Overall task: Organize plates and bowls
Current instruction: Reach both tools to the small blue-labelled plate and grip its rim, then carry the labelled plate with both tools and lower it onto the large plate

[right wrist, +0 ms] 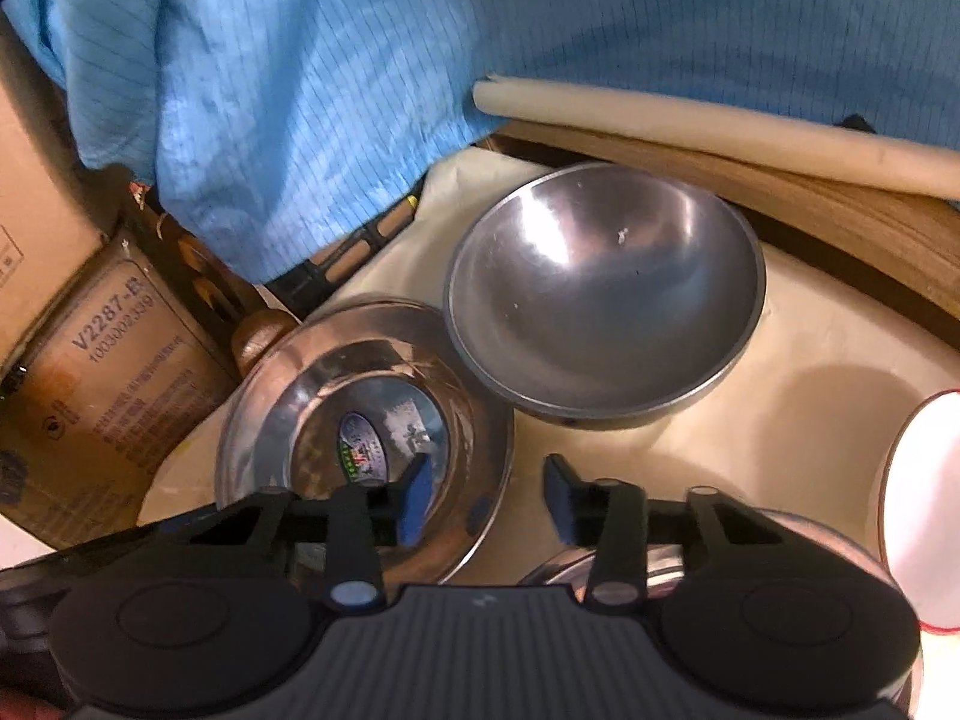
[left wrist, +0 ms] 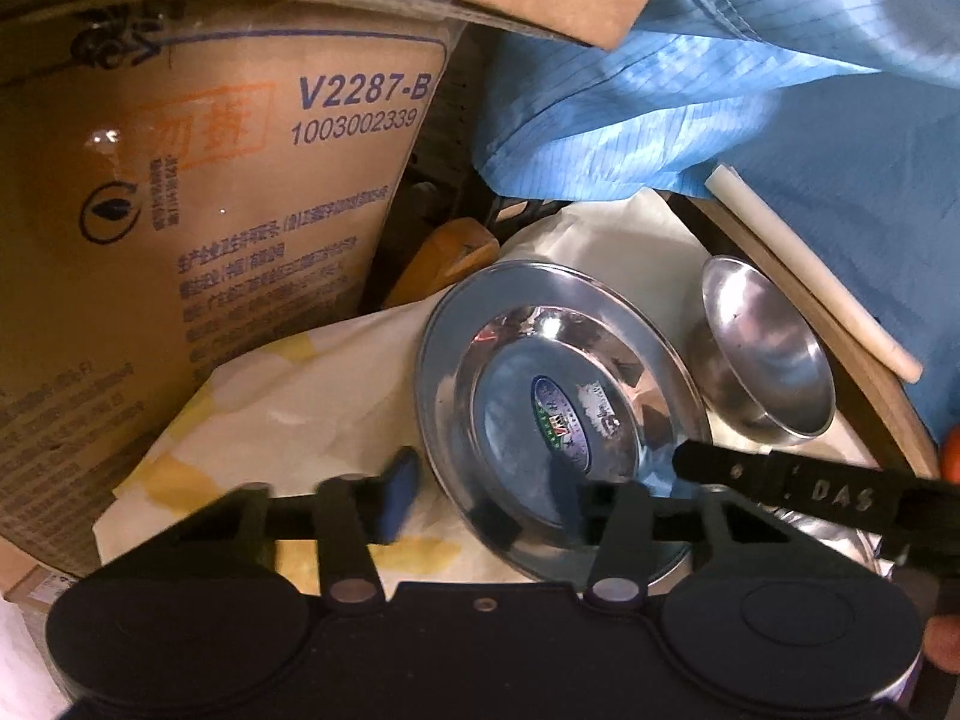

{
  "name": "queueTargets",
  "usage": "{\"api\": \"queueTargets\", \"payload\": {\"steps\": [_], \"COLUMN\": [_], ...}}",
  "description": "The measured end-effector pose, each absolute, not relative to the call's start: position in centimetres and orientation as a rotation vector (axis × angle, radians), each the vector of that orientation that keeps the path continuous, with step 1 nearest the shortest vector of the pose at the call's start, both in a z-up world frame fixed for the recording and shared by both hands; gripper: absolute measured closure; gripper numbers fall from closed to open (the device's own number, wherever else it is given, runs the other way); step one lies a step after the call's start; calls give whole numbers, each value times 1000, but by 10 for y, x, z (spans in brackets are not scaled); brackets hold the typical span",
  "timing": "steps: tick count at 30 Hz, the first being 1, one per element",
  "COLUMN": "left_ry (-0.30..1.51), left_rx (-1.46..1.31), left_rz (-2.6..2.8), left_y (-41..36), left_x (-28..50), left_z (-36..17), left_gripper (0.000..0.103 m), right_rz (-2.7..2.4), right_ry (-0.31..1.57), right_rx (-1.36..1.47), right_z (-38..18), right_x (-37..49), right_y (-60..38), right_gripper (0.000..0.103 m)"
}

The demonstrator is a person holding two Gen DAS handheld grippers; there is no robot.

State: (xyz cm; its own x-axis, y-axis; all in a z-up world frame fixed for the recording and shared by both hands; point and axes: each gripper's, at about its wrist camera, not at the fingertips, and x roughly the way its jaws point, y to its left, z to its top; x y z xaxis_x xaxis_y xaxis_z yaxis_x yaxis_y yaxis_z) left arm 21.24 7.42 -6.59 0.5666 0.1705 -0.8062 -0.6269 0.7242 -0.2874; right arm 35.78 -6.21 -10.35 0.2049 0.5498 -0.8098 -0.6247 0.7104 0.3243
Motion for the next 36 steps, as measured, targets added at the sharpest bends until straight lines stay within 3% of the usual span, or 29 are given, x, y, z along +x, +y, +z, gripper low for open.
{"api": "queueTargets", "payload": {"steps": [1, 4, 21, 36], "left_ry": [847, 848, 828, 762], "left_rx": [-607, -600, -618, -512], "left_rz": [507, 524, 469, 310], "left_y": [75, 76, 72, 32], "left_x": [213, 211, 180, 182], "left_z": [-66, -66, -54, -35], "left_gripper": [67, 81, 81, 80], "right_rz": [820, 807, 838, 735], "right_ry": [1100, 1097, 1022, 866], "right_rx": [-76, -89, -142, -85], "right_z": [-105, -103, -70, -39], "right_x": [357, 352, 311, 273], "right_y": [-62, -61, -74, -142], "right_gripper": [78, 84, 86, 85]}}
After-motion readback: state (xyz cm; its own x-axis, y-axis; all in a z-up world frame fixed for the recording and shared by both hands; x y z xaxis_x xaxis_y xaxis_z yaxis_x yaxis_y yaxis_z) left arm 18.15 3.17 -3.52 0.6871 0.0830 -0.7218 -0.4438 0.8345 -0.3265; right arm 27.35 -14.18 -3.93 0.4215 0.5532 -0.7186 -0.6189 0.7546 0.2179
